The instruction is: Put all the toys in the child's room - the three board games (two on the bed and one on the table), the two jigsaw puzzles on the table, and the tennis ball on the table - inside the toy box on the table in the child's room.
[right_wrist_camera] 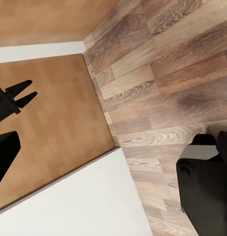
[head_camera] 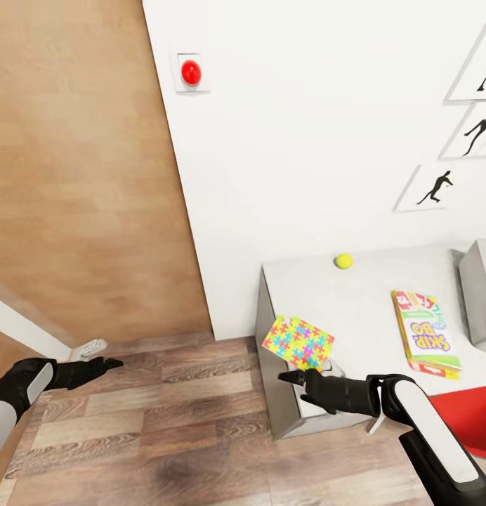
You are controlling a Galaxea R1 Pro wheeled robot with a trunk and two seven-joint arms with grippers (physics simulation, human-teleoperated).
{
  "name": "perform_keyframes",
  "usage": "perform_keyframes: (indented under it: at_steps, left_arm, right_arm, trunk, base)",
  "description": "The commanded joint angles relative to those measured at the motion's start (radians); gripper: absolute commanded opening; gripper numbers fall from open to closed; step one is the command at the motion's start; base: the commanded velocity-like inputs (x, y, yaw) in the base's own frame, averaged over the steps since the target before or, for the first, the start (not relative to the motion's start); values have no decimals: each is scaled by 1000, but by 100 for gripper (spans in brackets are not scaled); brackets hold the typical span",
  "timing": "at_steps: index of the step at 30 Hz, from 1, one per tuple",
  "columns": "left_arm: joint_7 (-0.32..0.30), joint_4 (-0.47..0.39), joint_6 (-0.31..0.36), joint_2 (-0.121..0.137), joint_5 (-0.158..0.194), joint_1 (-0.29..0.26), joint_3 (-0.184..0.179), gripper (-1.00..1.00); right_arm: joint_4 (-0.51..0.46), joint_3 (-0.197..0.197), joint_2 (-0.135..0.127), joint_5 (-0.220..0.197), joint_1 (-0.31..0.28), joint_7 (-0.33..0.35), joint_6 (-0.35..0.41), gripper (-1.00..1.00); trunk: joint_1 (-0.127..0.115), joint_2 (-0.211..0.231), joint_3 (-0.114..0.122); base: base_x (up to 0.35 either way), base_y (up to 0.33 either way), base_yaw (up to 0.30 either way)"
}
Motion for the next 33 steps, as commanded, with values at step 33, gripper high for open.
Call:
perform_keyframes:
  at_steps: [33]
  left_arm:
    - [-4, 0, 18, -2, 1, -1, 2, 100]
  right_arm:
    - [24, -7, -1, -7, -1, -10, 0, 100]
  trunk:
    - [1, -2, 51]
  base:
    - [-28, -3, 70]
